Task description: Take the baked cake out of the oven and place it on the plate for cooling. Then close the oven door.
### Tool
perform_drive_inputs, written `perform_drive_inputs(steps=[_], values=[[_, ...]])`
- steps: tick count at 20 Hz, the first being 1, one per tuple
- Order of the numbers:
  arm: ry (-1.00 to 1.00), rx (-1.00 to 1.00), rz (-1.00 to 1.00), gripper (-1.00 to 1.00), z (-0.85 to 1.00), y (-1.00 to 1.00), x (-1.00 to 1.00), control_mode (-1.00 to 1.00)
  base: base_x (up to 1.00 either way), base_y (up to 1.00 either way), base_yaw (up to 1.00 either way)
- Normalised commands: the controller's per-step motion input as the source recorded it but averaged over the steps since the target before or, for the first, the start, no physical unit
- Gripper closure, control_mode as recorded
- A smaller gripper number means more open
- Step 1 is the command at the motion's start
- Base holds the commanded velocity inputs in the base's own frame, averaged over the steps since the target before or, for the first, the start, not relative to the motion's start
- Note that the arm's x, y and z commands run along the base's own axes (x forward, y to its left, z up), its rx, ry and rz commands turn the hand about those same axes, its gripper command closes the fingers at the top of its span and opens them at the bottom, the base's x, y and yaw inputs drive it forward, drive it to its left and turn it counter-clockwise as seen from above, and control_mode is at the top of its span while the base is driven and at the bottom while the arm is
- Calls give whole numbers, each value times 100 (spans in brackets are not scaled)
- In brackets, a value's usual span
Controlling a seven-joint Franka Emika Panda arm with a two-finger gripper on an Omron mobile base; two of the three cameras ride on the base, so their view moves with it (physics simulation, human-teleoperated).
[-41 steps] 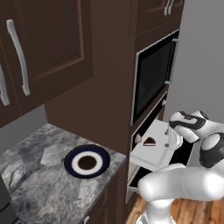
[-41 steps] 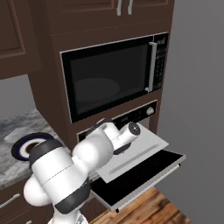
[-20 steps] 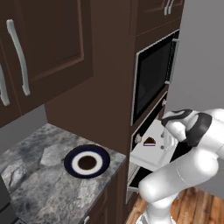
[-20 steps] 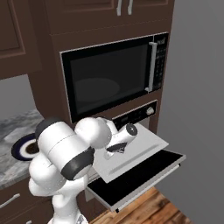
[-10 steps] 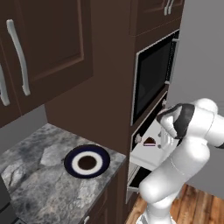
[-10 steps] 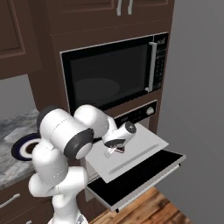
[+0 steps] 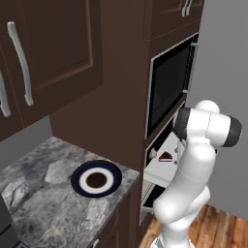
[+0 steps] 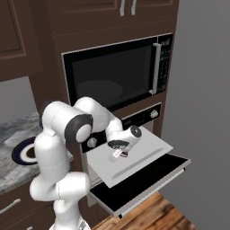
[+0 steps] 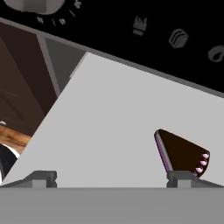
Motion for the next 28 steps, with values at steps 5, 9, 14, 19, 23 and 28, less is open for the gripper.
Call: perform_drive_inputs(steps=[5,9,14,19,23,28], values=[[2,1,0,-100,-15,-2,13,-100,0,0,0],[3,5,0,-100,-18,0,18,-100,0,0,0],[3,5,0,-100,-12,0,20,-100,0,0,0],[0,6,0,-100,-1,0,21,-100,0,0,0],[0,6,0,-100,-2,-1,24,-100,0,0,0],[0,3,0,-100,-9,0,30,-100,0,0,0]])
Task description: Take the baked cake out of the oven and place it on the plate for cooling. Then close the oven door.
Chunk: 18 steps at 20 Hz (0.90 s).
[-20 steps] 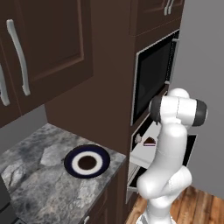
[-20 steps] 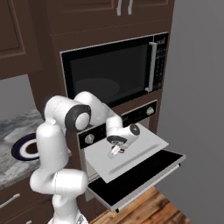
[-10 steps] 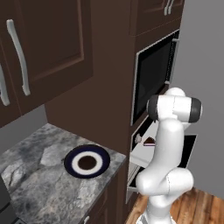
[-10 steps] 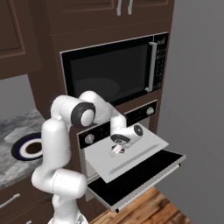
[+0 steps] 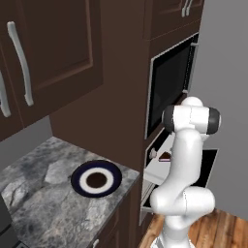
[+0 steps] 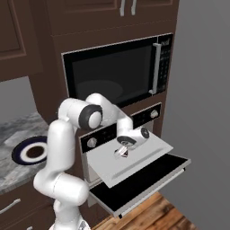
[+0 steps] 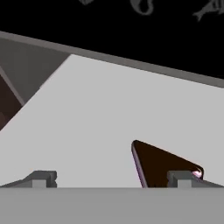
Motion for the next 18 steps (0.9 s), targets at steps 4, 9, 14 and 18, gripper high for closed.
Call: perform_drive_inputs(steps=[4,9,14,18], values=[[0,3,0,-100,-5,-1,34,-100,0,0,0],[3,2,0,-100,-13,-1,21,-100,0,0,0],[8,1,0,-100,-26,-1,1,-100,0,0,0],[6,1,0,-100,-25,-4,14,-100,0,0,0]])
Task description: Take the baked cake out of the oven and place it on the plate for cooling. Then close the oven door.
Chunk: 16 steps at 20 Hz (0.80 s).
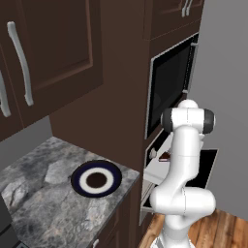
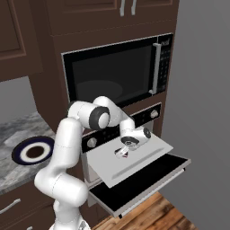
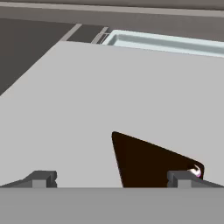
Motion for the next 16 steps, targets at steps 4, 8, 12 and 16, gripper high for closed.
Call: perform_drive_inputs(steps=[4,8,12,16], values=[[0,4,0,-100,-17,-8,27,-100,0,0,0],[0,6,0,-100,-6,-18,34,-100,0,0,0],[0,5,0,-100,-14,-21,25,-100,0,0,0],[1,3,0,-100,-21,-9,16,-100,0,0,0]])
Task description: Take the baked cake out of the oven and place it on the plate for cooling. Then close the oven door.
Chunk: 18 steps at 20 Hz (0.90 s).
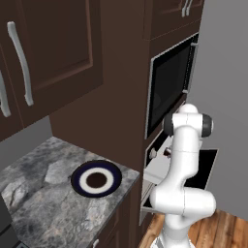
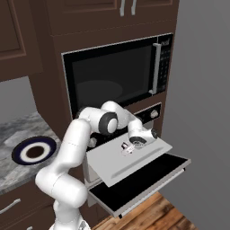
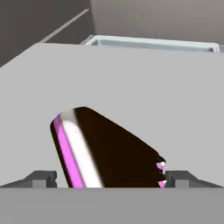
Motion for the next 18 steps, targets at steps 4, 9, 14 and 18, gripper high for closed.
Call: perform_drive_inputs(steps=[4,9,14,18], values=[[8,0,0,-100,-26,0,21,-100,0,0,0],[10,2,0,100,-27,0,15,-100,0,0,0],[3,5,0,100,-6,-5,2,-100,0,0,0],[0,7,0,100,0,-8,0,-100,0,0,0]])
